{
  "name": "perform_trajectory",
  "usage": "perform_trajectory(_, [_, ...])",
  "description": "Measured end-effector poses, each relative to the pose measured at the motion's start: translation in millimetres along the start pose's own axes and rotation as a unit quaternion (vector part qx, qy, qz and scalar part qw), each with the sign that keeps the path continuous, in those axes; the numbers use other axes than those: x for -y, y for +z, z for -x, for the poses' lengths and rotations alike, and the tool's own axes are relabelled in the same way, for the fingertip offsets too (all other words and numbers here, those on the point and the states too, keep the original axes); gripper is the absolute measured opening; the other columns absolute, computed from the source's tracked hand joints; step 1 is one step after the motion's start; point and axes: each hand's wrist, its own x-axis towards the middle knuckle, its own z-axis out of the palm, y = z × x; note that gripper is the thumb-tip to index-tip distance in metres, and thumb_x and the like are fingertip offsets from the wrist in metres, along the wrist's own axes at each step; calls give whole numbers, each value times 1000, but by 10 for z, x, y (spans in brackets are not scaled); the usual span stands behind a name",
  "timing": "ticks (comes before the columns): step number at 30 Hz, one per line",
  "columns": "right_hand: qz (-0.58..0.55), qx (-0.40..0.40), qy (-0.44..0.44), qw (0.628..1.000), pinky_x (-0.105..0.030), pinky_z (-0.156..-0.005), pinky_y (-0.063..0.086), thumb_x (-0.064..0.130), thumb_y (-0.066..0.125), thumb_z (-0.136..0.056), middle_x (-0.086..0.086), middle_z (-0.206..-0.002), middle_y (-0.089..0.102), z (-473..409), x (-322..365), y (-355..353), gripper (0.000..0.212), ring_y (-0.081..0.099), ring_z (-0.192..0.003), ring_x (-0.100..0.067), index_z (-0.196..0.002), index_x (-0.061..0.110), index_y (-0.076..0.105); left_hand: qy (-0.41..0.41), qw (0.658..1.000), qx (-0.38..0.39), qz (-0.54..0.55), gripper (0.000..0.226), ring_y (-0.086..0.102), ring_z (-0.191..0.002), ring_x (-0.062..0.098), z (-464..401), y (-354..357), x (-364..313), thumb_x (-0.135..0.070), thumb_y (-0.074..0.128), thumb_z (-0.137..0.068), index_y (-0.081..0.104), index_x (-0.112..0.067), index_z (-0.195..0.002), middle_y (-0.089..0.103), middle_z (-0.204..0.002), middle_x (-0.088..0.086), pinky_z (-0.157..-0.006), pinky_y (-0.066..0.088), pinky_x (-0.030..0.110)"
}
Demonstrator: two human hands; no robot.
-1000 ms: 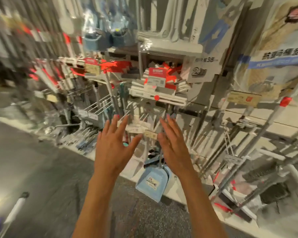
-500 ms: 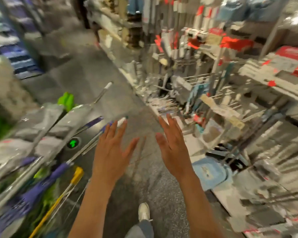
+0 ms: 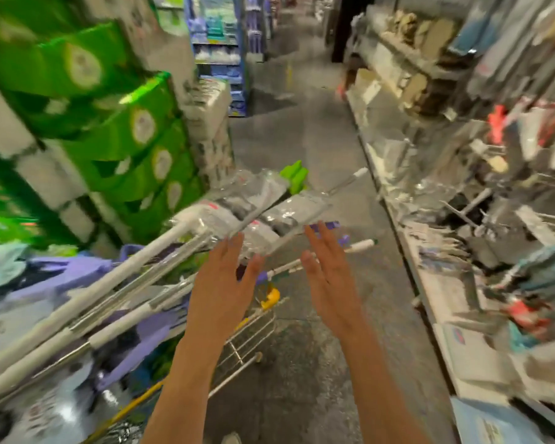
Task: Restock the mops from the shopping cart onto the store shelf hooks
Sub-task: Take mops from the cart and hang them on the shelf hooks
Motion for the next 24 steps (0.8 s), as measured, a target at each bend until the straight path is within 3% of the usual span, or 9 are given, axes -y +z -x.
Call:
perform_trajectory(4, [-23, 46, 2, 999, -14, -119, 8, 61, 30, -97, 33, -154, 17, -423, 169, 613, 53, 9, -143, 14, -145, 41, 37, -37, 999, -19, 3, 82, 27, -150, 20, -310, -359, 513, -71, 29, -88, 34, -26, -156, 31, -163, 1, -121, 26, 42])
perform_trajectory(8, [-60, 98, 36, 993, -29, -123, 16, 64, 29, -99, 17, -163, 24, -689, 290, 1134, 60, 14, -149, 4, -152, 36, 38, -78, 994, -37, 60, 87, 41, -141, 22, -626, -575, 982, -79, 24, -87, 44, -21, -150, 48, -152, 2, -114, 36, 45])
perform_trajectory(11, [-107, 116, 70, 985, -18, -116, 21, 60, 34, -94, 19, -159, 31, -854, 375, 1429, 58, 23, -146, 4, -148, 40, 39, -121, 984, -44, 121, 59, 52, -129, 21, -783, -597, 1259, -59, 37, -98, 52, -23, -142, 60, -136, 1, -100, 42, 37])
perform_trajectory(16, [-121, 149, 127, 973, -2, -94, 30, 63, 33, -91, 19, -152, 41, -1115, 354, 1919, 64, 39, -132, 6, -149, 36, 42, -189, 963, -37, 189, 48, 52, -125, 15, -941, -607, 1690, -52, 39, -102, 57, -24, -136, 60, -130, -7, -93, 34, 27])
perform_trajectory(19, [-107, 180, 145, 967, -10, -99, 29, 51, 36, -102, 16, -152, 42, -1260, 270, 2139, 51, 39, -133, 2, -150, 33, 42, -237, 947, -54, 211, 39, 54, -113, 14, -1009, -590, 1867, -46, 38, -106, 62, -24, -127, 62, -120, -6, -89, 34, 28])
perform_trajectory(21, [-118, 190, 167, 960, -18, -105, 29, 46, 38, -105, 15, -148, 45, -1359, 212, 2242, 46, 40, -133, 1, -148, 31, 45, -304, 917, -68, 250, 35, 56, -110, 17, -1075, -545, 1951, -46, 38, -106, 63, -26, -117, 63, -112, -3, -90, 38, 32])
perform_trajectory(22, [-139, 198, 179, 954, -21, -108, 32, 44, 39, -105, 15, -145, 47, -1423, 180, 2312, 41, 42, -133, 0, -144, 32, 48, -352, 880, -90, 307, 32, 58, -106, 20, -1122, -519, 2013, -47, 40, -106, 63, -25, -111, 62, -106, -1, -90, 42, 34])
perform_trajectory(24, [-183, 210, 212, 937, -32, -113, 38, 42, 42, -106, 9, -143, 52, -1532, 96, 2487, 26, 48, -132, -8, -129, 41, 55, -426, 762, -140, 467, 33, 61, -91, 22, -1204, -484, 2084, -46, 45, -104, 60, -16, -105, 58, -94, 4, -84, 50, 34])
